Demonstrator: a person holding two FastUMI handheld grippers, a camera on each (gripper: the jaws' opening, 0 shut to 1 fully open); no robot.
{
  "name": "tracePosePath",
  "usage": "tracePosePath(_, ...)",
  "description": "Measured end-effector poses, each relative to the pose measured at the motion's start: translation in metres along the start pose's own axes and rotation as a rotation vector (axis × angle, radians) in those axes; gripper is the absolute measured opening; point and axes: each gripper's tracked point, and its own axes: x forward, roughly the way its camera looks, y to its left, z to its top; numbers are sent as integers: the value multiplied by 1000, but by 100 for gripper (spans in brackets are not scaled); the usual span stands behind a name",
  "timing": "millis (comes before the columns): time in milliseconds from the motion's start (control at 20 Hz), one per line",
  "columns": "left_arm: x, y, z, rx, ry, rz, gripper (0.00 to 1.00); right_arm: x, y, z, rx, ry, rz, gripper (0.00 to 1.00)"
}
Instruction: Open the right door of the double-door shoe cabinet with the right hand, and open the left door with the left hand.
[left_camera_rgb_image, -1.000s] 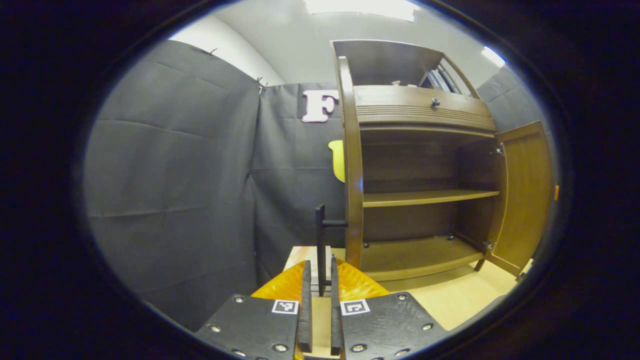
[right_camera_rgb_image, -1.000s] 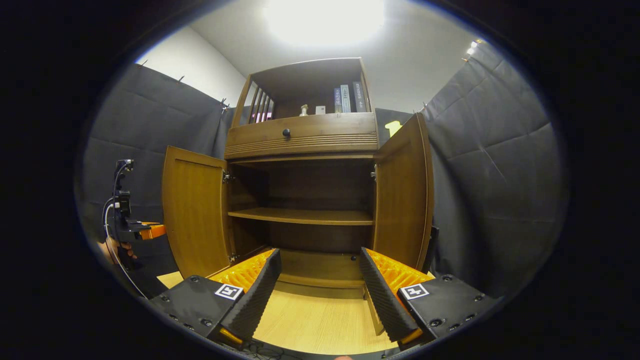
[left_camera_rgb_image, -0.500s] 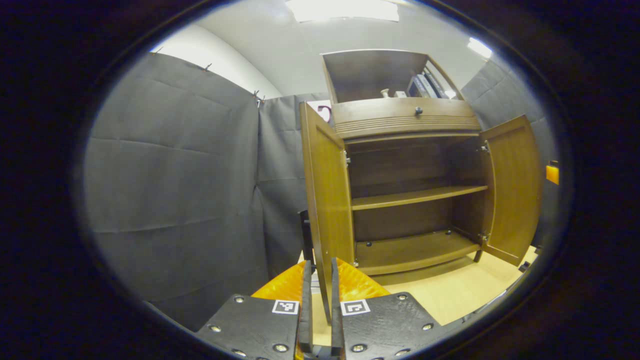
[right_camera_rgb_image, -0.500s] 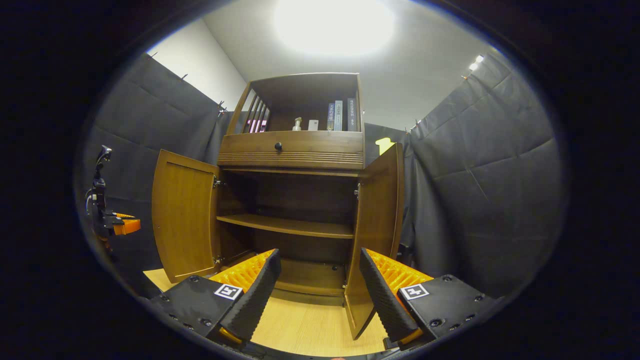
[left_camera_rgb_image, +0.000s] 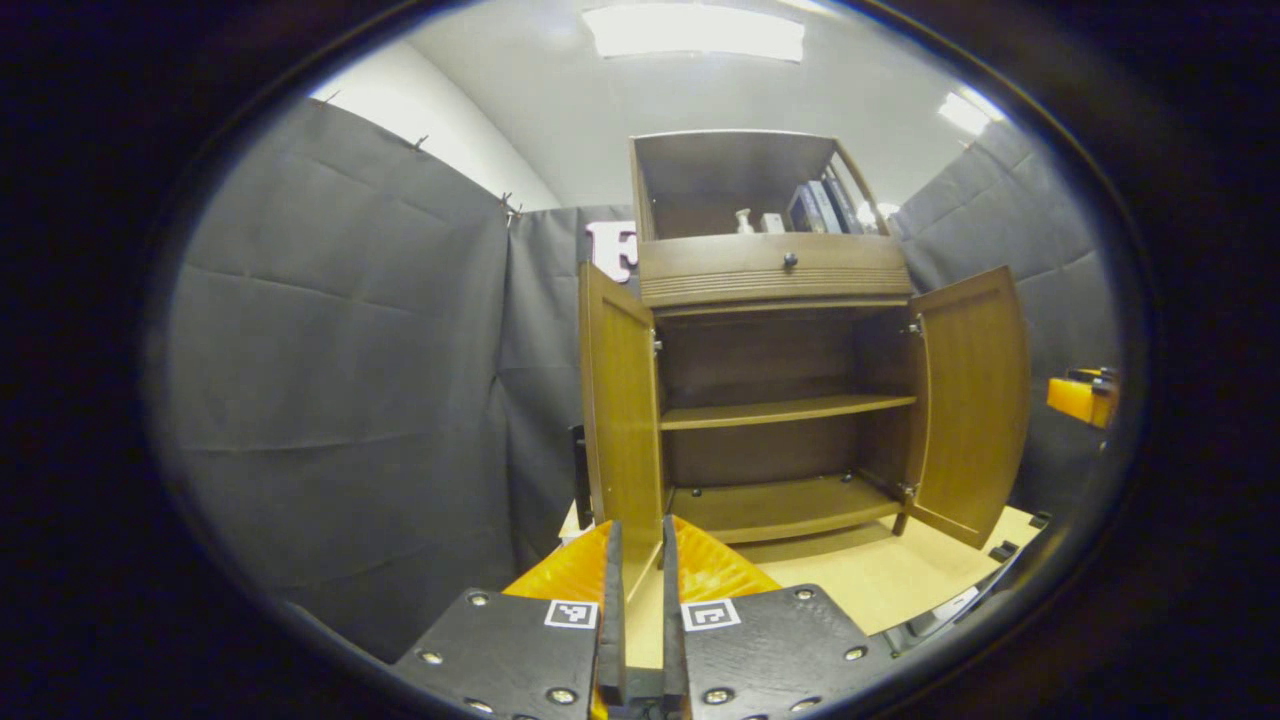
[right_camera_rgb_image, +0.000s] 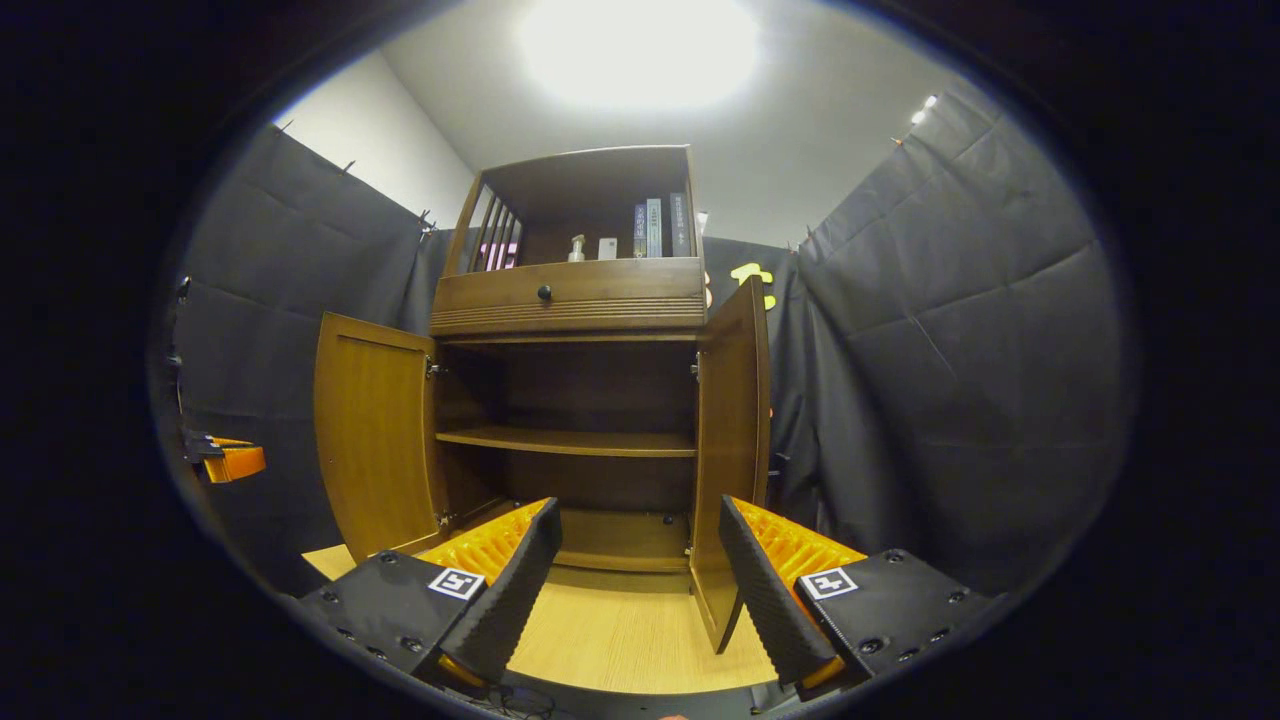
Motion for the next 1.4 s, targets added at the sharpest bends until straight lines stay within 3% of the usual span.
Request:
tracePosePath(500, -26, -20, -12, -3, 10, 29, 17, -12, 9, 1, 9, -3, 36, 99)
tracePosePath(700, -28, -23, -6, -8, -3, 32, 53, -10, 9, 1, 21, -3, 36, 99)
tracePosePath(900, -29, -8, -4, -8, -14, 88, 90, -9, 11, 1, 25, -2, 39, 99)
tracePosePath(1400, -28, 1, 4, -33, -44, 122, 89, -2, 13, 7, 19, -7, 44, 99)
